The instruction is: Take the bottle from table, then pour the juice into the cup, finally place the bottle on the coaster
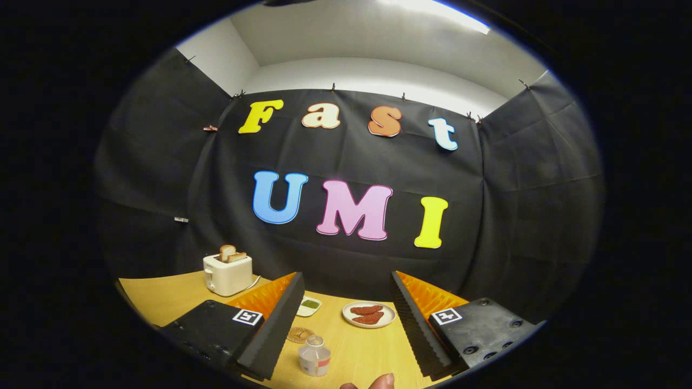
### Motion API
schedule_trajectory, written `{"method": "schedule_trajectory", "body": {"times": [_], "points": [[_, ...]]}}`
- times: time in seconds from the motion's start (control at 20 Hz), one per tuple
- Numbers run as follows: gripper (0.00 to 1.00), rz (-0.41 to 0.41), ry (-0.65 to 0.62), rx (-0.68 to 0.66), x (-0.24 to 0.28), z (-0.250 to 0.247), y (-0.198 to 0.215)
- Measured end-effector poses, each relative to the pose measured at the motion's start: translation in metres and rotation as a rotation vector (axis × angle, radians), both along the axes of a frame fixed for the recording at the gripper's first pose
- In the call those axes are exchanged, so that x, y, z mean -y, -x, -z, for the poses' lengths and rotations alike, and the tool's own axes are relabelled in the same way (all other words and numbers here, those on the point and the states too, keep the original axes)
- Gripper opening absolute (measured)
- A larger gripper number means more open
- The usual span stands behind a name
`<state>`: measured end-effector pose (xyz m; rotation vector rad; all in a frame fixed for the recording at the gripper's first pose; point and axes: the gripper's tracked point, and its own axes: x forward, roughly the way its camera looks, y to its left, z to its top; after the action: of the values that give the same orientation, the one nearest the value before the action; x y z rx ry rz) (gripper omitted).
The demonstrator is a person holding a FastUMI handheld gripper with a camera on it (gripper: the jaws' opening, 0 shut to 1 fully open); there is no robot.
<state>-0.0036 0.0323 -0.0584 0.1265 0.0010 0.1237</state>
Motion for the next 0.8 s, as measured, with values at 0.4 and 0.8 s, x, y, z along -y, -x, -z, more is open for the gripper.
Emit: {"method": "schedule_trajectory", "body": {"times": [0.4, 0.8], "points": [[0.97, -0.063, -0.077, -0.118, -0.047, 0.118, 0.005], [0.97, -0.042, -0.080, -0.183, -0.072, 0.215, -0.011]]}}
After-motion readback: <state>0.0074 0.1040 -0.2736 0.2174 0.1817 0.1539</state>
